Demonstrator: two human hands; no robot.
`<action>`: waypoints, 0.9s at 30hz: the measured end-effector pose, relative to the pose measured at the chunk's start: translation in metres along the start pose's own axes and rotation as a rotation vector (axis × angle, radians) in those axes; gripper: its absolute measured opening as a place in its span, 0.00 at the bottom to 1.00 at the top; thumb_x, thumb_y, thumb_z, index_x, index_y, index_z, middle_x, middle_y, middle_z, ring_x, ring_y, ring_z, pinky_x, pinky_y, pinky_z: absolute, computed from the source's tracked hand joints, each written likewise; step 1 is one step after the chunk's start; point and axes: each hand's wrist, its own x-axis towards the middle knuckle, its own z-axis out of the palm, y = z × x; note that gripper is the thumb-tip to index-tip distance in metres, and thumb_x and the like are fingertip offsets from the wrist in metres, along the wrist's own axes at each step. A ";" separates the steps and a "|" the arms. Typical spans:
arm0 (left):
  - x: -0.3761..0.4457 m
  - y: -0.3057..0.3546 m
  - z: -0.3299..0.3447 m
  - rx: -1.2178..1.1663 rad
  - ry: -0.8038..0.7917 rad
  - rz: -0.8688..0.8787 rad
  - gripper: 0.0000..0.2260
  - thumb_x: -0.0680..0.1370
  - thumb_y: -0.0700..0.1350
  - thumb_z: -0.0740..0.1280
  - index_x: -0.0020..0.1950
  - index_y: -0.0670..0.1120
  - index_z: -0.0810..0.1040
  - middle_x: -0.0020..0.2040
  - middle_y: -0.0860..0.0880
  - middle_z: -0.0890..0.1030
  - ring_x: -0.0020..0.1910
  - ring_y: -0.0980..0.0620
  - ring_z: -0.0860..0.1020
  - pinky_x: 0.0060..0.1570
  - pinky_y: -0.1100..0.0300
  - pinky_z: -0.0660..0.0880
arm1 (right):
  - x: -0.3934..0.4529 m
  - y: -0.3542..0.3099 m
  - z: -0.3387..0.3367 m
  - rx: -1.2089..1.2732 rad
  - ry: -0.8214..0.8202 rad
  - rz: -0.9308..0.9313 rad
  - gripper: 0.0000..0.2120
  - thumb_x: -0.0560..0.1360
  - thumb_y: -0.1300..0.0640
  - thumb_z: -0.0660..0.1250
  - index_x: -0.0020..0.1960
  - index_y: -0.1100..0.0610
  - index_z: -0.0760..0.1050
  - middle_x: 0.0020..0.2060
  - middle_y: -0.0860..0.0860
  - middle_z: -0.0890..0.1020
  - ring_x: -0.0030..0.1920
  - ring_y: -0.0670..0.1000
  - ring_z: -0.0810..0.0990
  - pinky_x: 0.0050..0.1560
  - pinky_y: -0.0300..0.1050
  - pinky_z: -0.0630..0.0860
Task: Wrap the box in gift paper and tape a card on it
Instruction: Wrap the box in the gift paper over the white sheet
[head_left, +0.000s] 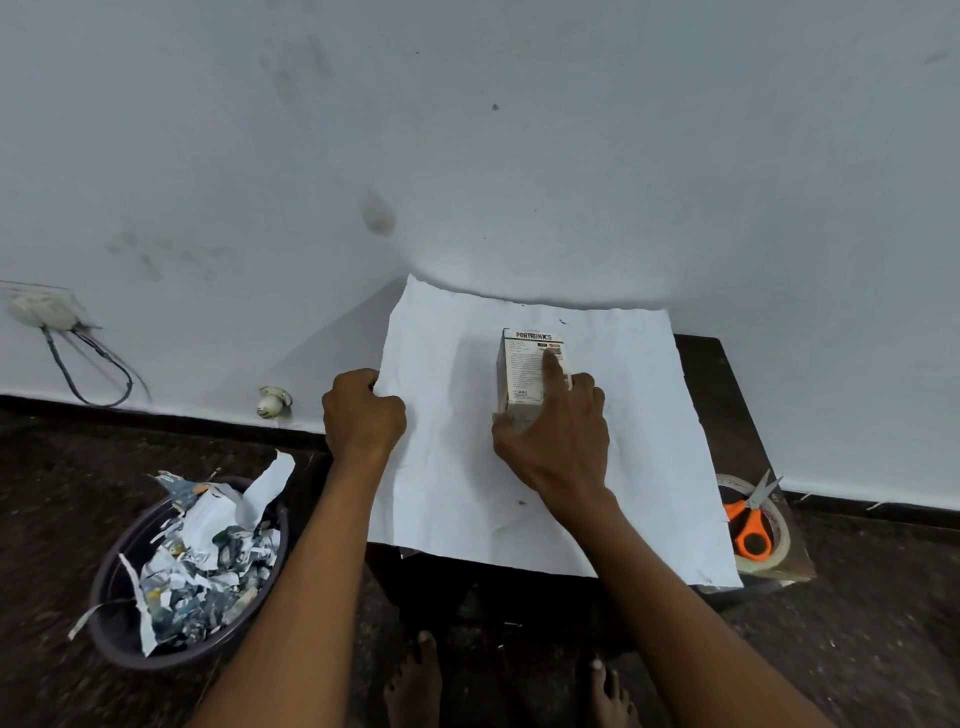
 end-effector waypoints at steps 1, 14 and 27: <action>0.001 0.000 -0.001 -0.011 0.000 0.009 0.06 0.66 0.31 0.67 0.35 0.35 0.70 0.31 0.47 0.68 0.33 0.49 0.65 0.33 0.55 0.63 | 0.000 0.000 -0.002 0.007 0.005 0.000 0.43 0.71 0.44 0.70 0.80 0.52 0.57 0.62 0.55 0.70 0.63 0.57 0.68 0.58 0.52 0.72; 0.007 0.005 -0.035 -0.023 -0.268 -0.191 0.14 0.68 0.38 0.80 0.33 0.41 0.75 0.35 0.47 0.79 0.40 0.44 0.77 0.41 0.57 0.74 | 0.005 0.007 -0.009 0.032 0.005 -0.025 0.42 0.71 0.45 0.70 0.81 0.51 0.58 0.61 0.55 0.71 0.64 0.58 0.69 0.60 0.55 0.72; 0.003 0.006 -0.039 0.196 -0.248 -0.133 0.13 0.68 0.31 0.74 0.34 0.41 0.71 0.33 0.44 0.73 0.35 0.45 0.72 0.38 0.57 0.66 | 0.006 0.009 -0.009 0.021 -0.021 -0.029 0.42 0.72 0.46 0.70 0.82 0.49 0.56 0.64 0.54 0.70 0.66 0.57 0.68 0.63 0.56 0.69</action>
